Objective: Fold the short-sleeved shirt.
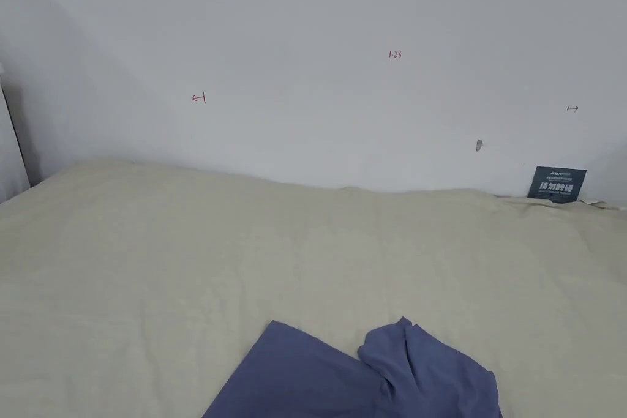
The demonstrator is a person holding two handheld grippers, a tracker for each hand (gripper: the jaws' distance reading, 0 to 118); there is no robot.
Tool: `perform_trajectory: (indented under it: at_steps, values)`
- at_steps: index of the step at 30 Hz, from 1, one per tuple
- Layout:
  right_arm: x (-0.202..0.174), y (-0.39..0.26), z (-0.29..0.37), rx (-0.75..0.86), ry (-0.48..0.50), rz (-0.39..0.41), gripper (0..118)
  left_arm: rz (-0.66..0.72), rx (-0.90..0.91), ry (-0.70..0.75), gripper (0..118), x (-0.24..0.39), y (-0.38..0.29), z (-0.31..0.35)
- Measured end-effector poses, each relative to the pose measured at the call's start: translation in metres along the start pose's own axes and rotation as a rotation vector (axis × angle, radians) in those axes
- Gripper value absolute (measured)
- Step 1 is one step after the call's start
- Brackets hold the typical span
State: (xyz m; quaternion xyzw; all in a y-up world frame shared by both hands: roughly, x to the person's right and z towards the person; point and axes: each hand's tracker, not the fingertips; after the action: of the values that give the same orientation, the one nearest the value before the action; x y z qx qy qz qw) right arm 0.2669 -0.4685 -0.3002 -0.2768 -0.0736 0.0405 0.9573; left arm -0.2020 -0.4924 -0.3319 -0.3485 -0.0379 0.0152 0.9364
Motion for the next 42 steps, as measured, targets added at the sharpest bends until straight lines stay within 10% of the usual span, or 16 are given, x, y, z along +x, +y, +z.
perform_trajectory:
  at_steps: [9,13,15,18,30,36,42]
  values:
    - [-0.005,0.042,0.045,0.179,0.032,-0.057,47,-0.023,0.23,-0.009,70,0.02,0.034,0.069]
    - [-0.014,0.043,0.062,0.211,0.046,-0.074,22,-0.051,0.27,-0.029,51,0.036,0.036,0.085]
    - [-0.02,0.041,0.071,0.233,0.033,-0.063,2,-0.069,0.275,-0.03,23,0.044,0.033,0.091]
    - [-0.024,0.039,0.08,0.238,0.045,-0.058,1,-0.055,0.281,-0.046,0,0.047,0.024,0.093]
    - [-0.021,0.03,0.078,0.204,0.053,-0.055,1,0.23,0.136,-0.082,1,-0.025,0.022,0.056]
    - [-0.021,0.028,0.073,0.193,0.058,-0.049,1,0.216,-0.009,-0.157,57,-0.03,0.035,0.017]
    - [-0.019,0.025,0.069,0.174,0.054,-0.037,1,0.136,-0.128,-0.107,58,-0.004,0.029,-0.008]
